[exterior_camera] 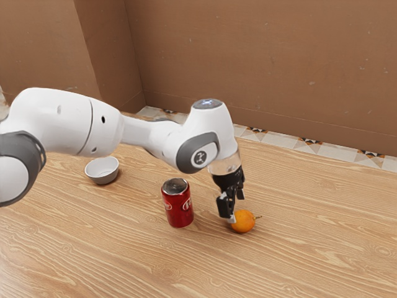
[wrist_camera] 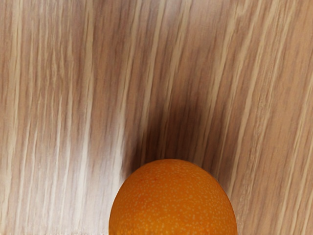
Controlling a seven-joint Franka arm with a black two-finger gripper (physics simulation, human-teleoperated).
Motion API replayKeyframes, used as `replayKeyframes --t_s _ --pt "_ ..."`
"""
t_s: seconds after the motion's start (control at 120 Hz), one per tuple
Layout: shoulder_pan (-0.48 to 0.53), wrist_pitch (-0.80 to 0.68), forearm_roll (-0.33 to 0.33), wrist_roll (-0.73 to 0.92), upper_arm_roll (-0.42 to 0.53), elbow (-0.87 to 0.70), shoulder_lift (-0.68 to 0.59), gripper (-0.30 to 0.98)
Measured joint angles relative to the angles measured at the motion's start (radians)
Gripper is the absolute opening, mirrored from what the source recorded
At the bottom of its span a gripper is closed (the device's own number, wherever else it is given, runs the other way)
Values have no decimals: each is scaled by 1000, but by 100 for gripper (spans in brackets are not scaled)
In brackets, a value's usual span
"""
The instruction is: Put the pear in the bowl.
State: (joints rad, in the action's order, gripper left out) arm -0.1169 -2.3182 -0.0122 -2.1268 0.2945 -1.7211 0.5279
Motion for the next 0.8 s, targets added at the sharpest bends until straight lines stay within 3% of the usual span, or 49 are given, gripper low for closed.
replayKeyframes --t_s 0.8 --pt "-12 -81 -93 -225 1 67 132 67"
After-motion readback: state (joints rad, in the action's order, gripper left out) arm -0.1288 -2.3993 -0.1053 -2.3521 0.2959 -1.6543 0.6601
